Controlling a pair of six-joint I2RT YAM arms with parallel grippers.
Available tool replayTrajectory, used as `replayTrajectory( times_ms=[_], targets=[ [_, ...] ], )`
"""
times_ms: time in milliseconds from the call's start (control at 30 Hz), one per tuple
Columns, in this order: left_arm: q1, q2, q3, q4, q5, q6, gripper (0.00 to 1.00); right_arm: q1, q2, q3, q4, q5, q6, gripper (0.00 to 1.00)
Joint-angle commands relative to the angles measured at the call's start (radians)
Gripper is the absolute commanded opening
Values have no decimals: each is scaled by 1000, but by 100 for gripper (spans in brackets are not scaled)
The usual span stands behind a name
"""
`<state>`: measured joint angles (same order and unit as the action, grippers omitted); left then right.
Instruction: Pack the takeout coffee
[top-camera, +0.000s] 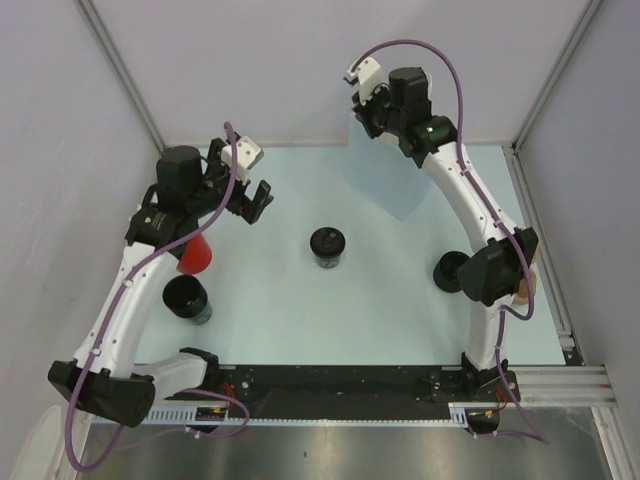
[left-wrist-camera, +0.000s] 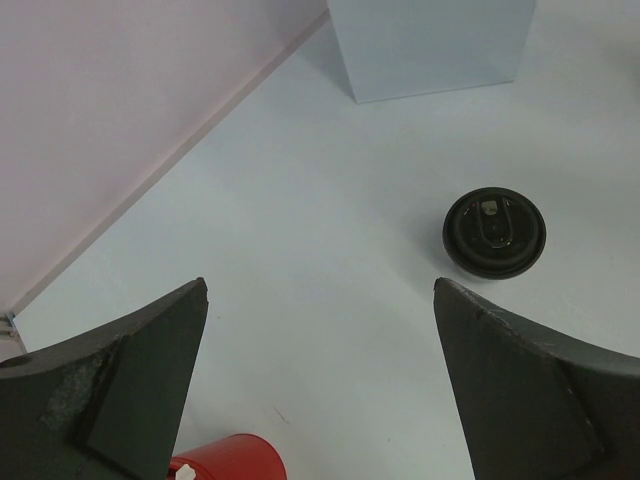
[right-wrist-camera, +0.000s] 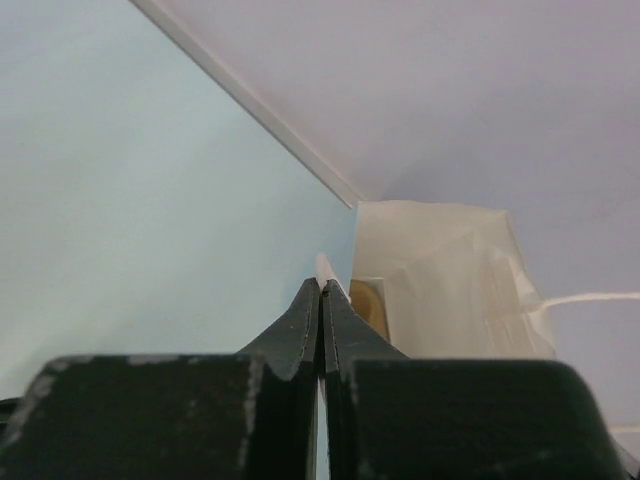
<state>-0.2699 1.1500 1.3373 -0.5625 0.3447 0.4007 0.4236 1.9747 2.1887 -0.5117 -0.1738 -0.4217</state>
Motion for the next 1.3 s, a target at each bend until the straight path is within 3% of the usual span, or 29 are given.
replayTrajectory(
  times_ms=[0, 433, 1000, 1067, 1133, 1267],
  targets=[
    [0, -4, 2, 24, 0, -8, 99, 41, -14, 48, -37, -76, -18, 0],
    [0, 5, 3, 26, -7, -11, 100, 112, -92, 23, -105, -210, -40, 0],
    [0, 11, 5, 26, -3, -17, 99, 93, -137, -9, -116, -230, -66, 0],
    [0, 13, 5, 26, -1, -16, 100, 95, -149, -35, -123, -243, -77, 8],
    [0, 16, 7, 26, -1, -17, 99, 96, -155, -46, -136, -260, -88, 26],
    [0, 20, 10, 23, 2, -16, 99, 95, -175, -55, -151, -276, -75, 47]
  ],
)
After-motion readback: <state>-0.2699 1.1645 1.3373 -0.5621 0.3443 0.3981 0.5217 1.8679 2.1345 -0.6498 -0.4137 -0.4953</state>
